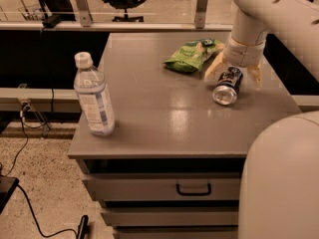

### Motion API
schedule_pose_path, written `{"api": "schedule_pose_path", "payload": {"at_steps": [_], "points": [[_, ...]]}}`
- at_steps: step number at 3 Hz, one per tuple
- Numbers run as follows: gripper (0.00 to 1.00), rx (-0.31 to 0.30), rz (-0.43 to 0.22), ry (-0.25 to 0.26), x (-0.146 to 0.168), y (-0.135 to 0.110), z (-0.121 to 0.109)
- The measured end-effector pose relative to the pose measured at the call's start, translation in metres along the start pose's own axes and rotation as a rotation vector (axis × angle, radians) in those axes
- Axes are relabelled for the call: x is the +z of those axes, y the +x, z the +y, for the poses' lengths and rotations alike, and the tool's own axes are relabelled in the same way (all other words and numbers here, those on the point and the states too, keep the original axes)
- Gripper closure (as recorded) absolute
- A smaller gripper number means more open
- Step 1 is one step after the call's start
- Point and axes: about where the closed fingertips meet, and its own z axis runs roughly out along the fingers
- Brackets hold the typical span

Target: Place pepsi can upright

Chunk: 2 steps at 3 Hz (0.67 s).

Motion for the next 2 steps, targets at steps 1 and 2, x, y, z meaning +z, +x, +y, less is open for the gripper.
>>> {"api": "schedule_pose_path", "payload": {"at_steps": [1,2], "points": [[0.42,-0.003,0.006,0.012,0.0056,0.0019,0.0011],[0.65,-0.040,0.007,-0.036,0.0058,0.0042,0.0072]]}}
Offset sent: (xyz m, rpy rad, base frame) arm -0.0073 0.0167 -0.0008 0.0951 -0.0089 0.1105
